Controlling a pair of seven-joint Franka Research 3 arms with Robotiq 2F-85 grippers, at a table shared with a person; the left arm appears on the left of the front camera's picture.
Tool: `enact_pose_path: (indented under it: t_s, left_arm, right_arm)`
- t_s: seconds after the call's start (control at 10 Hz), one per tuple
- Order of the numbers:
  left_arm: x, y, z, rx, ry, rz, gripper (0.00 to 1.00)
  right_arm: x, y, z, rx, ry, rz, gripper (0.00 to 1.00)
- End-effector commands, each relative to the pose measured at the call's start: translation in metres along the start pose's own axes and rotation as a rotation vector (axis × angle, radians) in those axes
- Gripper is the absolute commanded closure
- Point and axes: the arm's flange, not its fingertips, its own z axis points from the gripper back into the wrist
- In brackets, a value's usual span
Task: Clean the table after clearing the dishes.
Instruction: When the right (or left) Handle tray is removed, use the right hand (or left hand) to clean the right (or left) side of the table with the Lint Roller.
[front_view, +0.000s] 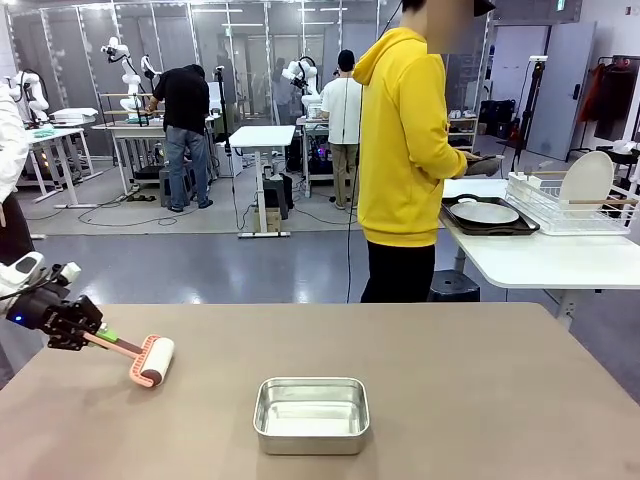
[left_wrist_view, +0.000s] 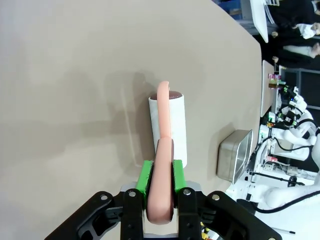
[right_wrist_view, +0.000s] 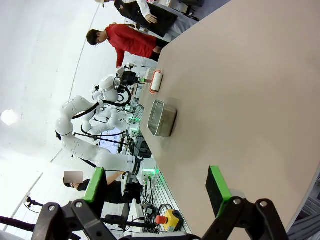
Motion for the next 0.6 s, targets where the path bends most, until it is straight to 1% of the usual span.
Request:
enact_pose_path:
  t_s: [0.0,0.1,0.5]
  left_arm:
    - [-0.001,0.027,0.008,0.078,-0.015,0.029,0.78]
    - [0.0,0.035,0.018,0.13,-0.017,0.043,0.78]
    - [0.001,0.055,0.058,0.233,-0.018,0.069,0.78]
  right_arm:
    - [-0.002,0.003,-0.001,0.002,-0.003,0.01,0.0]
    - [-0.002,0.003,-0.001,0.002,-0.003,0.01,0.0]
    - [-0.002,0.003,-0.001,0.002,-0.003,0.01,0.0]
